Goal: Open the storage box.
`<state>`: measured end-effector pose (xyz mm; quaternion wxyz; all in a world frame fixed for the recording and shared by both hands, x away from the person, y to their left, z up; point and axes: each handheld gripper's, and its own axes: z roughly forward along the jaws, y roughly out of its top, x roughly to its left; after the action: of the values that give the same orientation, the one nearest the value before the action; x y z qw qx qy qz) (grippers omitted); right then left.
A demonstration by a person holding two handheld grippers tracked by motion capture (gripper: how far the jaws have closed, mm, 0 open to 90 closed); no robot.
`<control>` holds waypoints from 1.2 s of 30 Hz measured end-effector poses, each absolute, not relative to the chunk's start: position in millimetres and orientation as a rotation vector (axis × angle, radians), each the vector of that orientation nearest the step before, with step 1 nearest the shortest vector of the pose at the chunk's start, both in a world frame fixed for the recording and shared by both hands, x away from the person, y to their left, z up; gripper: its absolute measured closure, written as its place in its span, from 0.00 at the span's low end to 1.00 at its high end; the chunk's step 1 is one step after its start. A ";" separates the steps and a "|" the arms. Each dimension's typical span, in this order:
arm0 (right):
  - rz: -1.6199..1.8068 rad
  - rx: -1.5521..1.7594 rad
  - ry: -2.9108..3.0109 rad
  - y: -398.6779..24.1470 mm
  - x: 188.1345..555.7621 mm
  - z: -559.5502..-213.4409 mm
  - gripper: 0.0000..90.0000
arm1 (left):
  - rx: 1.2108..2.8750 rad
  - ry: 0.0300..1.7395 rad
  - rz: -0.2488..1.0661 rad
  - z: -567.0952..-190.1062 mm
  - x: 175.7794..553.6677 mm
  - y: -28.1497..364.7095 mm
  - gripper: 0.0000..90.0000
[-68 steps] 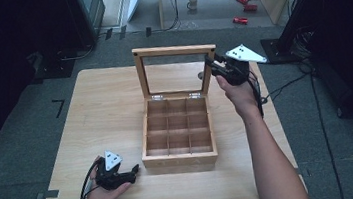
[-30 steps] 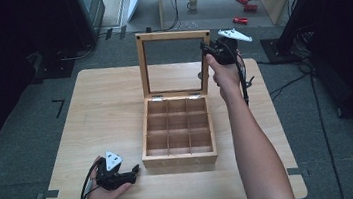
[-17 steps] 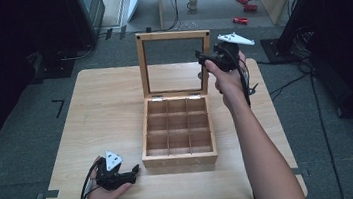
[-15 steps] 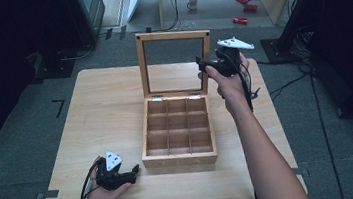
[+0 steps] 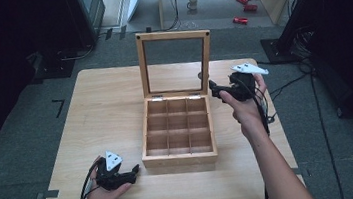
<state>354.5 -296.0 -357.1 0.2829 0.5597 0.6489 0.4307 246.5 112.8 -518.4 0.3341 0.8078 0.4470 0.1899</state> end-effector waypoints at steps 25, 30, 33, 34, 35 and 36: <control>1.074 1.574 1.748 -351.2 274.3 -433.7 0.07 | 2.108 1.167 0.496 -518.4 246.4 112.8 0.18; 1.044 1.600 1.753 -362.3 255.5 -450.8 0.07 | 2.110 1.166 0.496 -518.3 246.4 112.9 0.18; 1.033 1.627 1.753 -370.4 244.1 -460.8 0.07 | 2.110 1.166 0.496 -518.4 246.4 112.9 0.18; 1.029 1.635 1.752 -373.2 240.4 -464.1 0.07 | 2.109 1.166 0.496 -518.4 246.4 112.9 0.18; 1.026 1.642 1.754 -375.9 236.9 -467.2 0.07 | 2.110 1.166 0.496 -518.3 246.4 112.9 0.18; 1.021 1.650 1.754 -378.5 233.5 -470.0 0.07 | 2.110 1.166 0.496 -518.3 246.4 112.9 0.18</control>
<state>233.5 -378.5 -470.0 0.2601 0.6091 0.6475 0.3770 246.4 112.9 -518.3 0.3336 0.8081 0.4467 0.1901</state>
